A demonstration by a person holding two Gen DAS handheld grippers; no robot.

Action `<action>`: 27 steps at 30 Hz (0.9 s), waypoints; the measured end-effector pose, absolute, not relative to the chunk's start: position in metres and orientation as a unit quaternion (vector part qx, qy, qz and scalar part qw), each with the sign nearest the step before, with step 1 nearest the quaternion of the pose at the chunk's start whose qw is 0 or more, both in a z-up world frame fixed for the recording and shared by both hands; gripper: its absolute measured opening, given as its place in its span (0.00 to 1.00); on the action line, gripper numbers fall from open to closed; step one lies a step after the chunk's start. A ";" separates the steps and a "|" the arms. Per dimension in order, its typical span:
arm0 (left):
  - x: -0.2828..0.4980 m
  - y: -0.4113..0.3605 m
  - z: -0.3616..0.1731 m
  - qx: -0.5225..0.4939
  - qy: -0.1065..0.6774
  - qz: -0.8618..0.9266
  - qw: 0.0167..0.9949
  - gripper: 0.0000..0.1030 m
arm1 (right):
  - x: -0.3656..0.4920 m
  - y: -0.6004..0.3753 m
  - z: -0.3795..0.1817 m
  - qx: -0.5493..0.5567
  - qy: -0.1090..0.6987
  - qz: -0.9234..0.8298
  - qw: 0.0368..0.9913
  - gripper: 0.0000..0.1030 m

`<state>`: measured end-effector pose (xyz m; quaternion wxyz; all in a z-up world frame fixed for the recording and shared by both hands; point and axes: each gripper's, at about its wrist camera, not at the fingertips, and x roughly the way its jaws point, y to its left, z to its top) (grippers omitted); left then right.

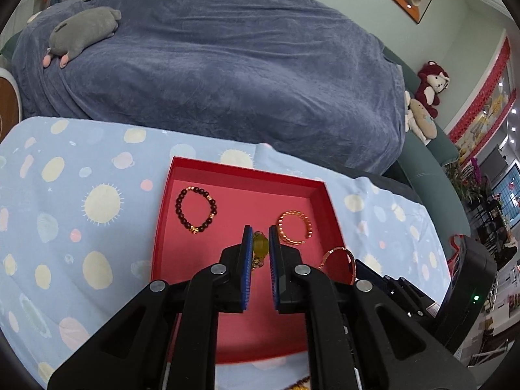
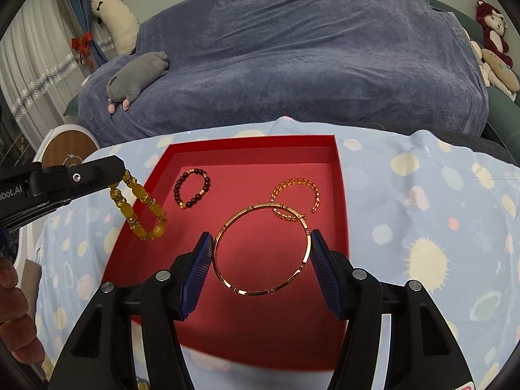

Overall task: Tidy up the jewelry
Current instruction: 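Lower both held pieces into the red box and open both tools, then withdraw both tools from the box back toward the remaining jewelry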

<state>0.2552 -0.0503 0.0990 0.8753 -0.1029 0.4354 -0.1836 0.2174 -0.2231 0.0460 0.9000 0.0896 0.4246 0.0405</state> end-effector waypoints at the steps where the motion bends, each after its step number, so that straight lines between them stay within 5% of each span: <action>1: 0.260 -0.050 0.094 -0.101 0.439 -0.178 0.875 0.09 | 0.221 -0.222 0.043 0.088 0.428 0.041 0.899 0.56; 10: 0.277 -0.033 0.056 -0.099 0.456 -0.136 0.874 0.11 | 0.247 -0.211 0.014 0.066 0.454 0.039 0.888 0.57; 11: 0.276 -0.029 0.055 -0.098 0.451 -0.125 0.878 0.13 | 0.247 -0.211 0.013 0.065 0.452 0.036 0.889 0.57; 13: 0.274 -0.023 0.053 -0.098 0.446 -0.113 0.883 0.36 | 0.246 -0.212 0.015 0.065 0.448 0.032 0.891 0.58; 15: 0.270 -0.015 0.055 -0.101 0.435 -0.098 0.889 0.44 | 0.241 -0.215 0.018 0.070 0.442 0.027 0.894 0.61; 27: 0.223 0.008 0.066 -0.105 0.428 -0.092 0.893 0.47 | 0.180 -0.229 0.037 0.095 0.425 0.021 0.900 0.62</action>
